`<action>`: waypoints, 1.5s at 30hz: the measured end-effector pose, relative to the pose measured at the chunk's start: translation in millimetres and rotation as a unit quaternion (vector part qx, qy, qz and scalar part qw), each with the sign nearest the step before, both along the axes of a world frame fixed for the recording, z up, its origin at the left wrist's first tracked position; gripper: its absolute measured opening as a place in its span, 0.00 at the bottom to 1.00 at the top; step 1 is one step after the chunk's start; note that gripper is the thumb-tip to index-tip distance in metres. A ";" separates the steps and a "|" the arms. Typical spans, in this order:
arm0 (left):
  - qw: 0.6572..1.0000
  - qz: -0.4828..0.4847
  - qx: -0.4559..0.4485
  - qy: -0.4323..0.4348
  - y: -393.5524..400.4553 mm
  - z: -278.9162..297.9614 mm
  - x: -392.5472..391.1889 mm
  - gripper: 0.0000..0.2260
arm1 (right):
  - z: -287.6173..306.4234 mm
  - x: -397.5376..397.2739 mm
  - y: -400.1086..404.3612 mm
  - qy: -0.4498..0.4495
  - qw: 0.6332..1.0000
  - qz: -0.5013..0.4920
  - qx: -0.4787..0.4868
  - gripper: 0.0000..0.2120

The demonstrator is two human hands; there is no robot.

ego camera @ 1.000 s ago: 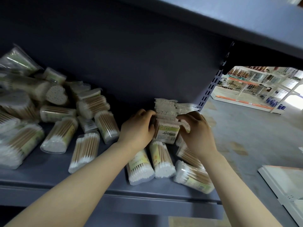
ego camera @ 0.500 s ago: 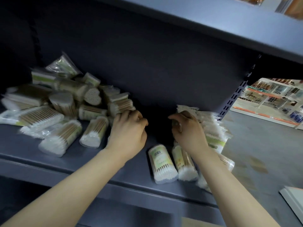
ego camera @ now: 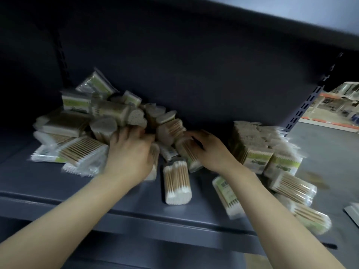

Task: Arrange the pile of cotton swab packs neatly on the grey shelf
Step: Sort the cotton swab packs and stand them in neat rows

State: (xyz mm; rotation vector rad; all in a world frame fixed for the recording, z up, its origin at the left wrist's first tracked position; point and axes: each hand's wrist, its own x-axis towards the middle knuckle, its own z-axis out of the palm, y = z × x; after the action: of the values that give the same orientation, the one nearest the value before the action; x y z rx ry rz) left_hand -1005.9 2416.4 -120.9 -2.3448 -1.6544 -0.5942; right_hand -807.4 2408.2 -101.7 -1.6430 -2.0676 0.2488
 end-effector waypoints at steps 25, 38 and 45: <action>0.993 -0.080 0.082 -0.022 51.0 -15.0 9.9 0.20 | 7.8 1.8 125.9 0.003 1.000 0.000 -0.001 0.14; 0.988 -0.152 0.040 -0.007 54.1 -13.3 23.9 0.18 | 4.8 9.1 139.1 -0.030 0.996 0.077 -0.021 0.16; 0.981 -0.192 0.015 -0.030 51.6 -4.2 20.2 0.18 | 10.0 15.3 142.6 -0.051 0.996 0.073 -0.023 0.13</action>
State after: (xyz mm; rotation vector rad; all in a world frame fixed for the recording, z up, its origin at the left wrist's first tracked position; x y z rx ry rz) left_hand -985.7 2468.0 -125.1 -2.6669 -1.2044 -0.7566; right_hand -792.0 2550.8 -91.6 -1.5635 -2.2776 0.2694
